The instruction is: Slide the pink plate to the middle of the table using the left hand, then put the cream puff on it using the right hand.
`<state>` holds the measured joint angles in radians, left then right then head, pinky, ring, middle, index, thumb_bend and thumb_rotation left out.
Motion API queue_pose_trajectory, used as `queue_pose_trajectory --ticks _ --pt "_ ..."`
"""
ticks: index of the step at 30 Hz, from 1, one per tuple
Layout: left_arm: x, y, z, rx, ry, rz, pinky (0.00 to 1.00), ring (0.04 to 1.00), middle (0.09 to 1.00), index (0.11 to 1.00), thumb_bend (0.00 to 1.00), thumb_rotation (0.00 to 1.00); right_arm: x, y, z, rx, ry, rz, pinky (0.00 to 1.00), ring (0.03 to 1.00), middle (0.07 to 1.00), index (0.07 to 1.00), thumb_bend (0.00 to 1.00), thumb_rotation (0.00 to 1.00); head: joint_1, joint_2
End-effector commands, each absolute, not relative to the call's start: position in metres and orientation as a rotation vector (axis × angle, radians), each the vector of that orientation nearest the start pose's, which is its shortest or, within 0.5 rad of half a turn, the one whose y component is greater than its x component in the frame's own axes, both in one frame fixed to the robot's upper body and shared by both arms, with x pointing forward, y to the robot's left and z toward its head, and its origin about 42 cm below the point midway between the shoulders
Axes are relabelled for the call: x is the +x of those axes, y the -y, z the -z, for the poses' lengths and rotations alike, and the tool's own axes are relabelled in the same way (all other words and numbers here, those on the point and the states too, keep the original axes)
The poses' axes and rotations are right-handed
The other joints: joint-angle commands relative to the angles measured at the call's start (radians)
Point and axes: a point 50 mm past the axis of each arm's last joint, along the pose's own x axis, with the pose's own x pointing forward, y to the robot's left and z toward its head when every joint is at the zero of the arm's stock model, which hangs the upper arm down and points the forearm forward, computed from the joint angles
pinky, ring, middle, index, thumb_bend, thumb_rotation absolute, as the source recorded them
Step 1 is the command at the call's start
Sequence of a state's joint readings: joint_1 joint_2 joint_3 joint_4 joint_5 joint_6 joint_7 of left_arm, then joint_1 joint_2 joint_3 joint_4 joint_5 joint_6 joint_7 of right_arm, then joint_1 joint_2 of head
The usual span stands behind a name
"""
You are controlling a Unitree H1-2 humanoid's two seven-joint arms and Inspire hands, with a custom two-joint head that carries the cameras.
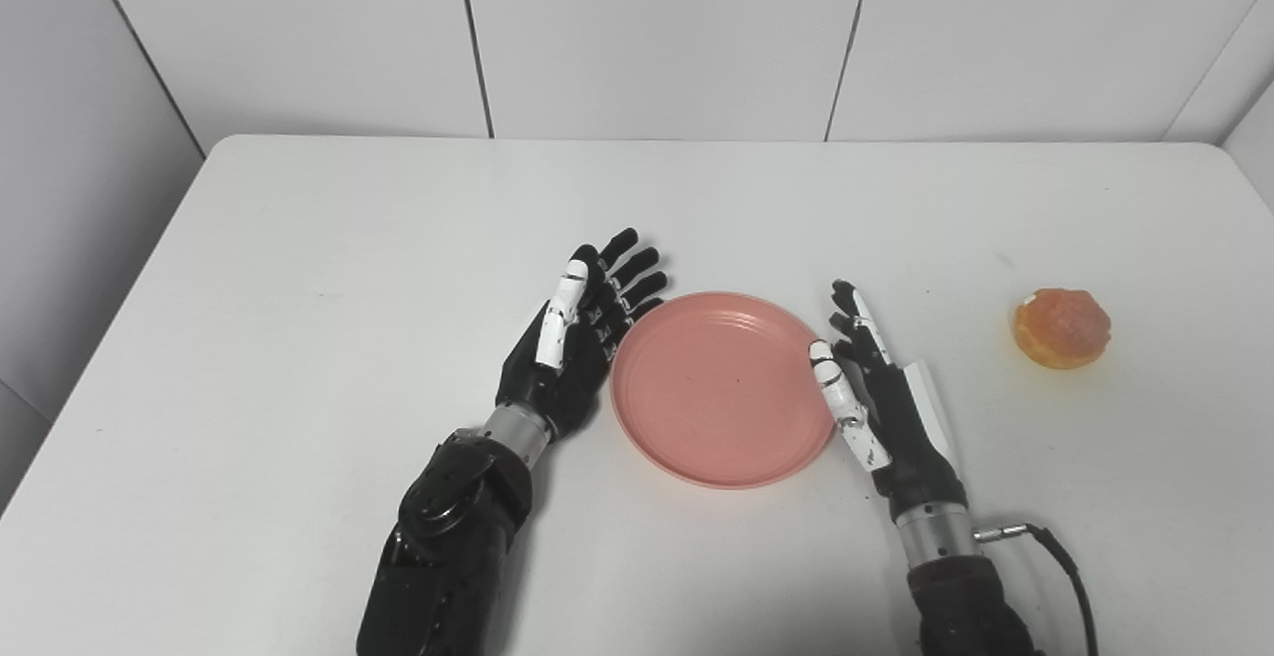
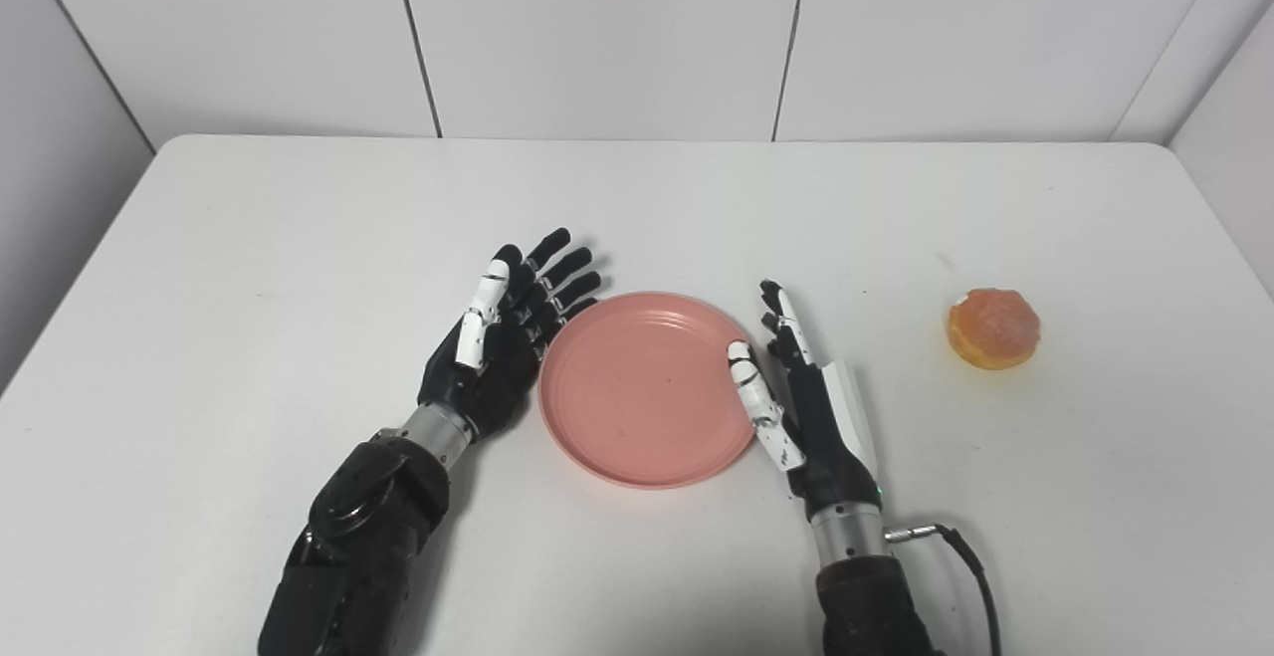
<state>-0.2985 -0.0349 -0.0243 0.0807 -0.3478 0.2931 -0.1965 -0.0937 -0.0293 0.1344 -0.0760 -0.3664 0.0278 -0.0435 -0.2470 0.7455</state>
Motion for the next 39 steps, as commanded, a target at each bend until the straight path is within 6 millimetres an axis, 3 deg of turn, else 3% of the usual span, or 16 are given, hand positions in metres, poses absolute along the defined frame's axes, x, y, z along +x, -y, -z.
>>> queue_pose_trajectory --ticks 1,4,10,18,24,33,39 --pt "0.369 -0.161 -0.137 -0.347 -0.131 0.361 0.91 0.910 0.917 0.913 0.41 1.00 0.315 0.176 -0.150 -0.410 0.180 -0.070 0.88 0.931 0.970 0.968 0.34 1.00 -0.041 -0.008" --pt "0.370 -0.165 -0.134 -0.348 -0.136 0.363 0.92 0.919 0.921 0.910 0.40 1.00 0.318 0.178 -0.159 -0.450 0.201 -0.041 0.86 0.919 0.960 0.965 0.33 1.00 -0.067 -0.015" --pt "0.371 -0.176 -0.125 -0.357 -0.150 0.349 0.91 0.918 0.925 0.917 0.41 1.00 0.325 0.191 -0.190 -0.540 0.302 0.010 0.91 0.940 0.955 0.956 0.34 1.00 -0.161 -0.033" --pt "0.380 -0.196 -0.112 -0.385 -0.149 0.350 0.94 0.933 0.936 0.925 0.42 1.00 0.335 0.213 -0.236 -0.660 0.383 0.084 0.92 0.954 0.968 0.964 0.34 0.97 -0.345 -0.077" --pt "0.389 -0.210 -0.101 -0.431 -0.149 0.363 0.97 0.952 0.955 0.949 0.43 1.00 0.340 0.231 -0.254 -0.748 0.435 0.147 0.88 0.940 0.965 0.959 0.37 0.93 -0.441 -0.103" --pt "0.391 -0.220 -0.093 -0.438 -0.181 0.344 0.97 0.931 0.936 0.937 0.42 1.00 0.335 0.261 -0.287 -0.982 0.429 0.245 0.84 0.926 0.970 0.963 0.43 0.82 -0.486 -0.113" --pt "0.391 -0.221 -0.095 -0.435 -0.185 0.344 0.97 0.932 0.936 0.937 0.42 1.00 0.335 0.289 -0.309 -1.158 0.404 0.335 0.79 0.894 0.936 0.944 0.56 0.73 -0.495 -0.108"
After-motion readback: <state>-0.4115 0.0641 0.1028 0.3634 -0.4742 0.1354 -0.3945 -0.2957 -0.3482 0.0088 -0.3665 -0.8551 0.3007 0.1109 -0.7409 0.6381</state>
